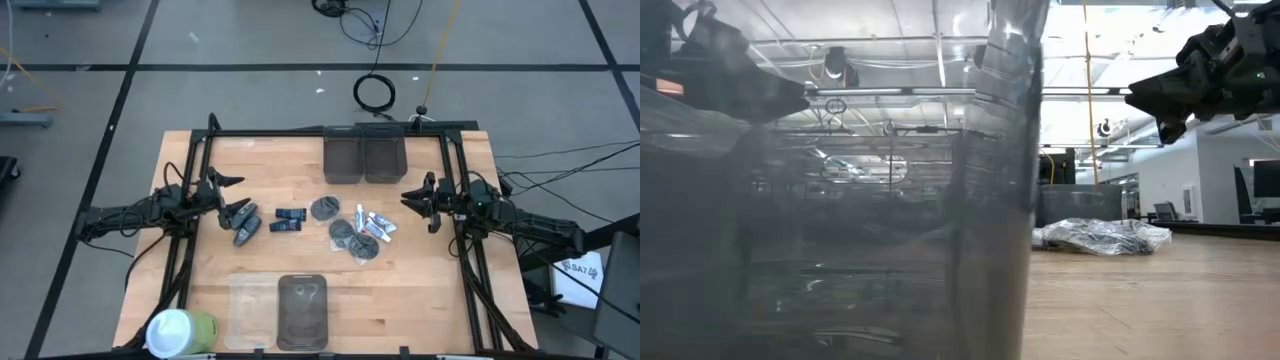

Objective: Pick & Place Travel size toiletries
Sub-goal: Put the right toothpaste into the top right black bin

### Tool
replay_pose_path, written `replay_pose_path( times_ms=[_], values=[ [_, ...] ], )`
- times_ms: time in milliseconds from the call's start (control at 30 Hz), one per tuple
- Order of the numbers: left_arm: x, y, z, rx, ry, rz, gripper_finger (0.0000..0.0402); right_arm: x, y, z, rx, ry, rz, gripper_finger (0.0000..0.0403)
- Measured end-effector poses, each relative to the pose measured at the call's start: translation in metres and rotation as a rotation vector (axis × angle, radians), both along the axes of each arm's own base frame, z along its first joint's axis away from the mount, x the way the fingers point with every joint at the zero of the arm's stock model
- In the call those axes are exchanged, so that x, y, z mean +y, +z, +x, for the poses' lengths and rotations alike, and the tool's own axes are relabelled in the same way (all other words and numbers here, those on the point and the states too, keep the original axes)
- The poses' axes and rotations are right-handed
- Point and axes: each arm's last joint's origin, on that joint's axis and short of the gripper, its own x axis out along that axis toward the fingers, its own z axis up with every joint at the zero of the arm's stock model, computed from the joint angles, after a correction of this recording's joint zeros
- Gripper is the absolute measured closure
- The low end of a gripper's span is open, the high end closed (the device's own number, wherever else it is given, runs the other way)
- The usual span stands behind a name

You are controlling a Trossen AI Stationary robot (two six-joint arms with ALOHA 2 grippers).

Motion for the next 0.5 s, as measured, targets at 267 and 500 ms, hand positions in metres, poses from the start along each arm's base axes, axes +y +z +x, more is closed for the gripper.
replay_pose_path(
  times_ms=[267,500],
  values=[
    [0.000,0.000,0.000,0.000,0.000,0.000,0.0092,0.000,0.011,-0.001,-0.116,0.002,-0.004,0.0319],
    [0.000,0.000,0.000,0.000,0.000,0.000,0.0092,0.001,0.020,-0.003,-0.206,0.003,-0.033,0.0319]
  ],
)
